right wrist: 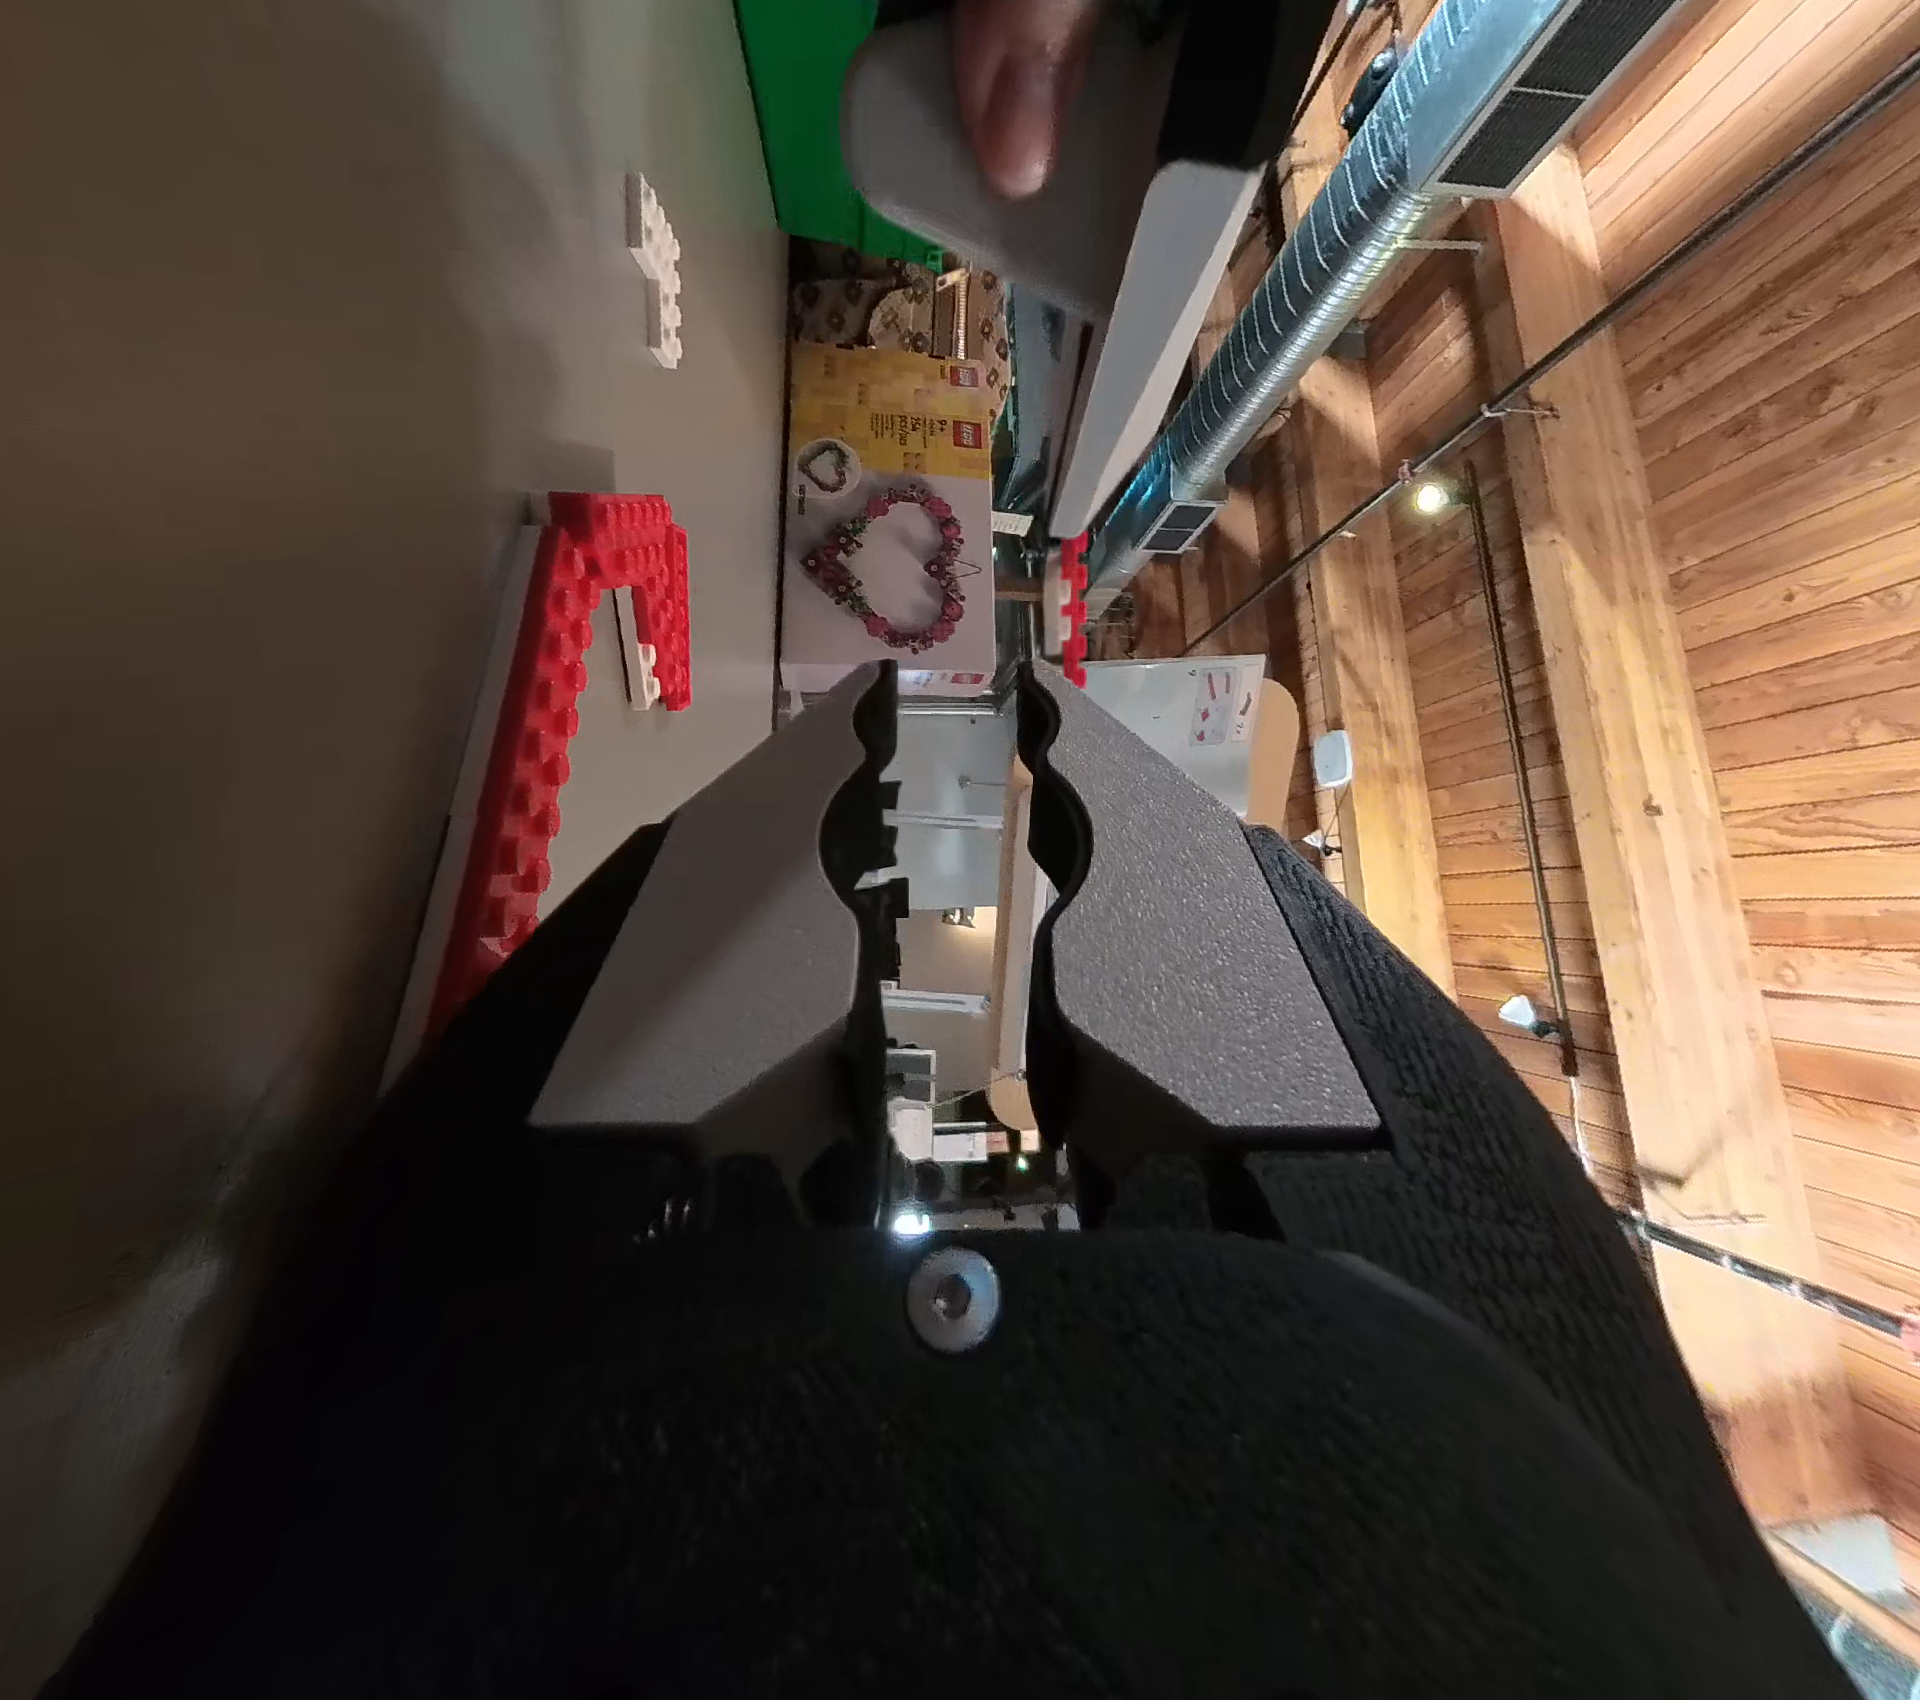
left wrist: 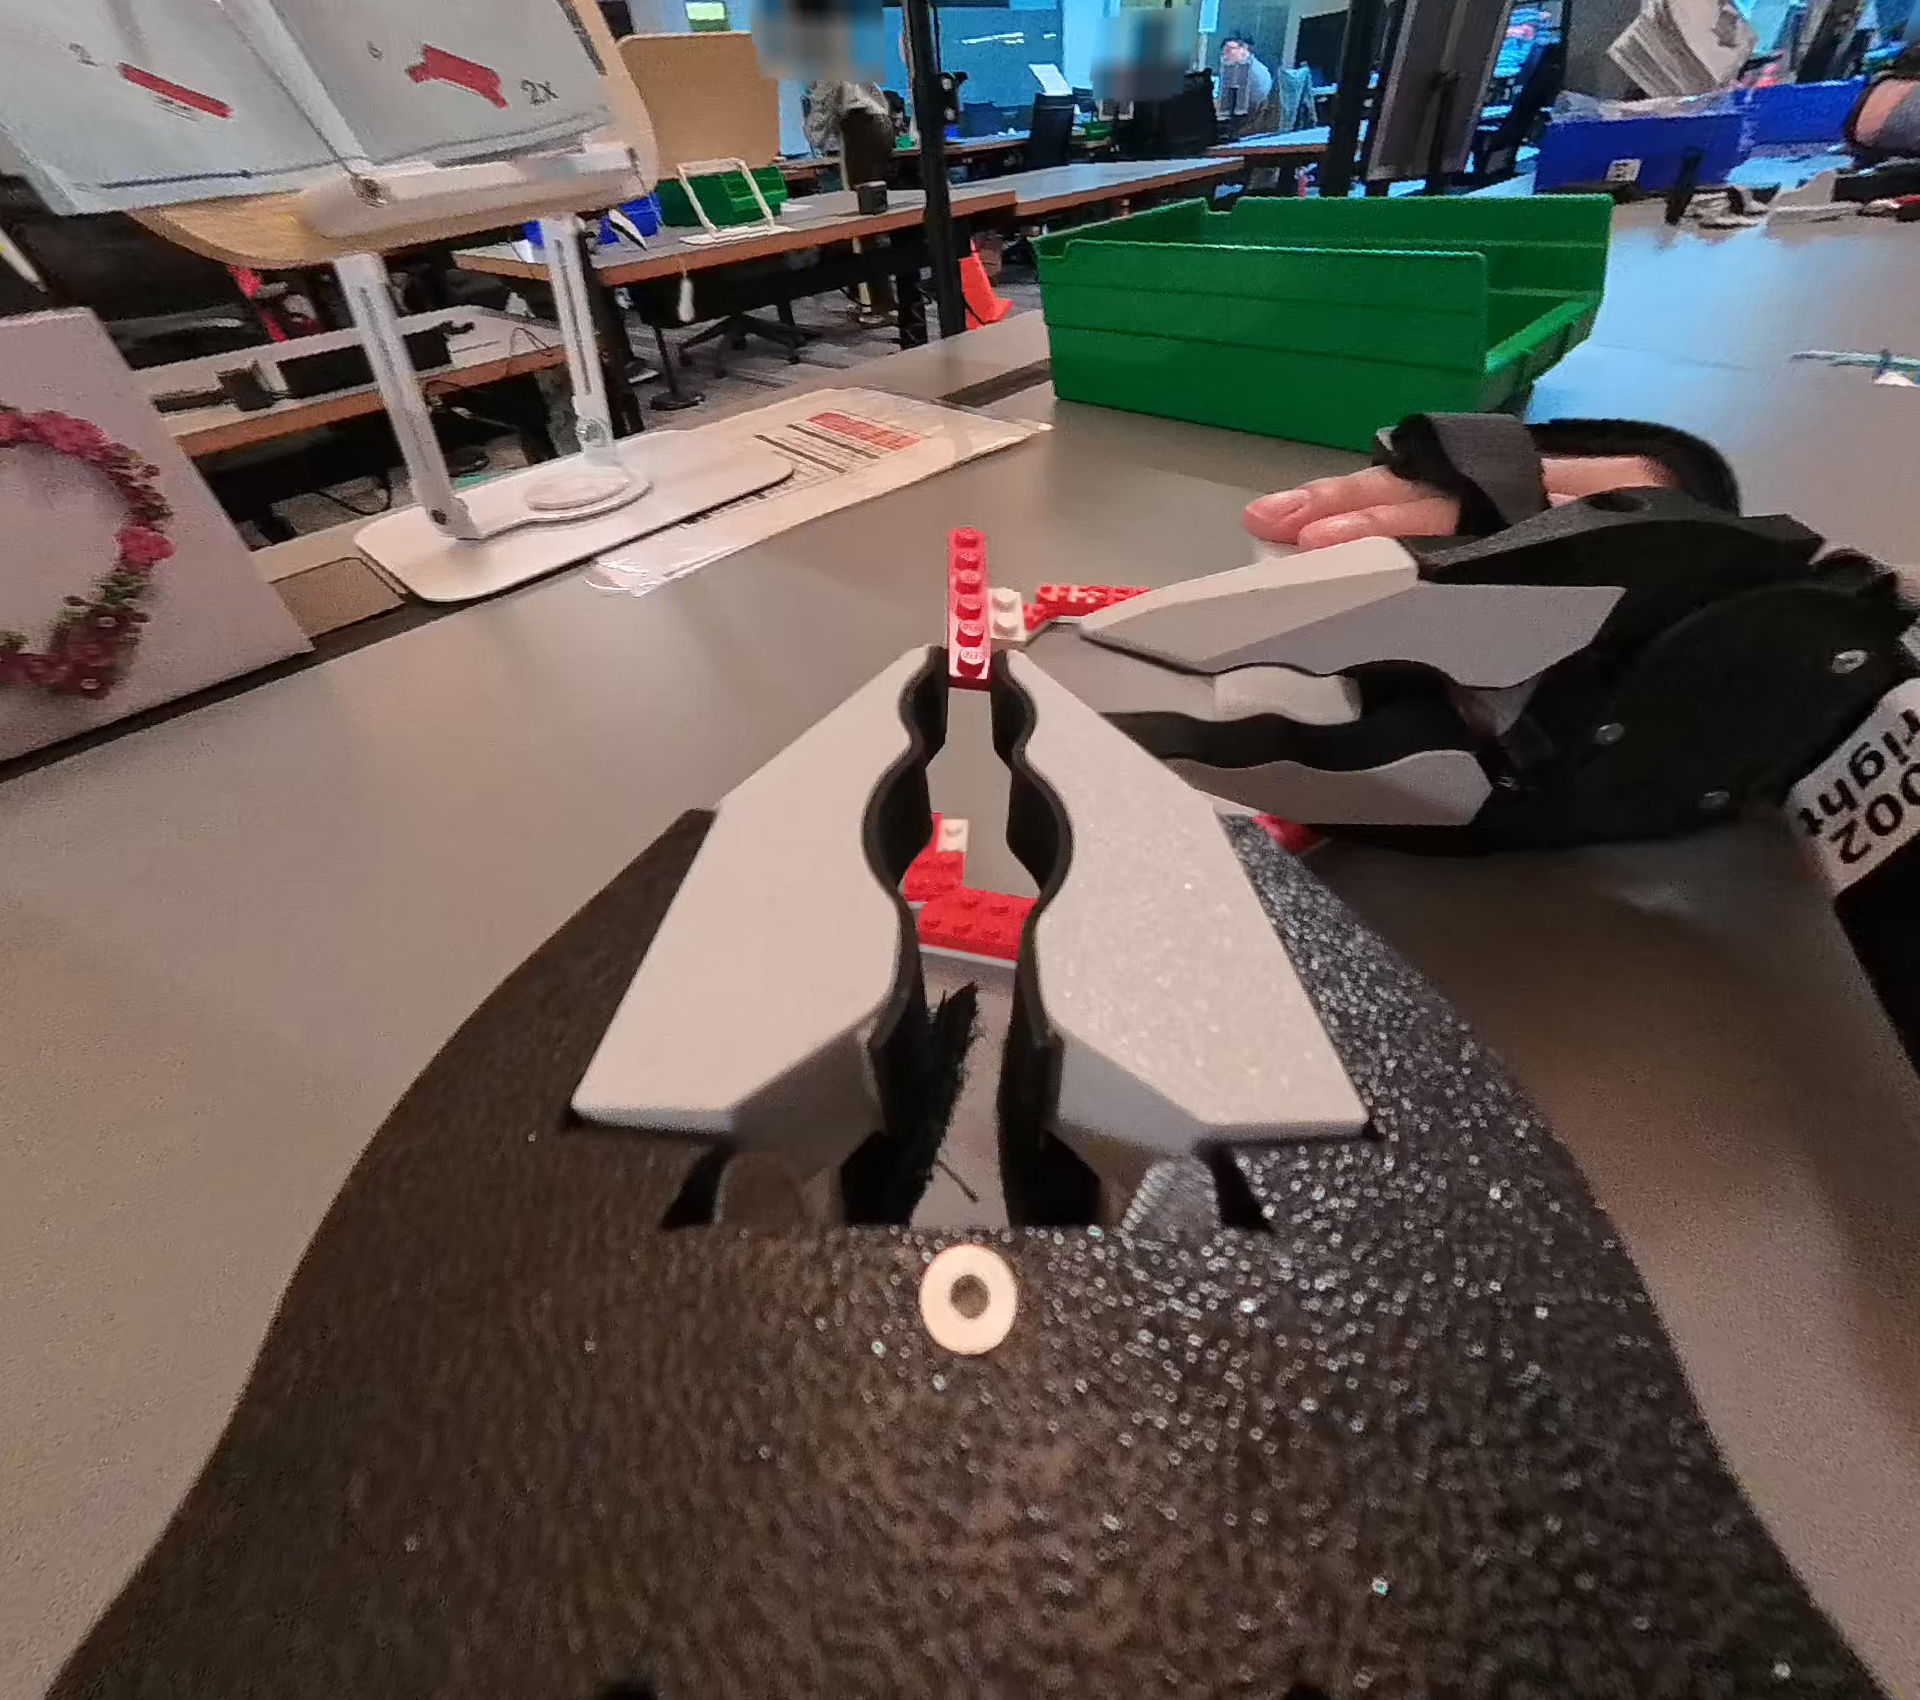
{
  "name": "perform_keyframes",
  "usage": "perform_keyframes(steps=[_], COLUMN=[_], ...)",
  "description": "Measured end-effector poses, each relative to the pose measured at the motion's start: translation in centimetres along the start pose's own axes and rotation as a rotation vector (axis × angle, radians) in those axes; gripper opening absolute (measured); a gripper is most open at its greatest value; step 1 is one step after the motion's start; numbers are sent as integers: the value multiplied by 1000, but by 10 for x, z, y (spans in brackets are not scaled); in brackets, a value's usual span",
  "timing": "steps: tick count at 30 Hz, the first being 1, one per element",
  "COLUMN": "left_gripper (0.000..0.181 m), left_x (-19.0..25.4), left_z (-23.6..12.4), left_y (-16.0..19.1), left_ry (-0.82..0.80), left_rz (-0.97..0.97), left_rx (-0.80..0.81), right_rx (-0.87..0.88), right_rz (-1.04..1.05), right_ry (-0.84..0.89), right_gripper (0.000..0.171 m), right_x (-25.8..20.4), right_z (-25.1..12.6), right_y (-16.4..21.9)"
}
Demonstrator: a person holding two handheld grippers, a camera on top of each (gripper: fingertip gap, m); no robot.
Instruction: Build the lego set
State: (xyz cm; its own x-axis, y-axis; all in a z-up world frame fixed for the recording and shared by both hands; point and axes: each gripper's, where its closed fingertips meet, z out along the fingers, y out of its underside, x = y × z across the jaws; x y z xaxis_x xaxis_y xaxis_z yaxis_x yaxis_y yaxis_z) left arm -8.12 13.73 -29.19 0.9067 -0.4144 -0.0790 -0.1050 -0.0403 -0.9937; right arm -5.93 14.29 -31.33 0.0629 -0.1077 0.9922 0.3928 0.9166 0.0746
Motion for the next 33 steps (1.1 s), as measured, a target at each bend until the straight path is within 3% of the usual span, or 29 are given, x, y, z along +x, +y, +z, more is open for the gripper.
perform_keyframes(steps=[6,13,21,33], left_gripper=[6,6,6,7], left_x=[-18,-25,-37,-58], left_z=[-11,-18,-27,-32], left_y=[-2,-1,3,6], left_ry=[-76,-141,-147,-192], left_rz=[59,211,222,95], left_rx=[10,17,2,41], right_rx=[-33,-163,-239,-286], right_rz=[56,302,656,741], right_ry=[6,127,294,307], right_gripper=[27,26,25,23], right_x=[5,34,58,47], right_z=[-4,-18,-48,-31], right_y=[16,70,140,186])
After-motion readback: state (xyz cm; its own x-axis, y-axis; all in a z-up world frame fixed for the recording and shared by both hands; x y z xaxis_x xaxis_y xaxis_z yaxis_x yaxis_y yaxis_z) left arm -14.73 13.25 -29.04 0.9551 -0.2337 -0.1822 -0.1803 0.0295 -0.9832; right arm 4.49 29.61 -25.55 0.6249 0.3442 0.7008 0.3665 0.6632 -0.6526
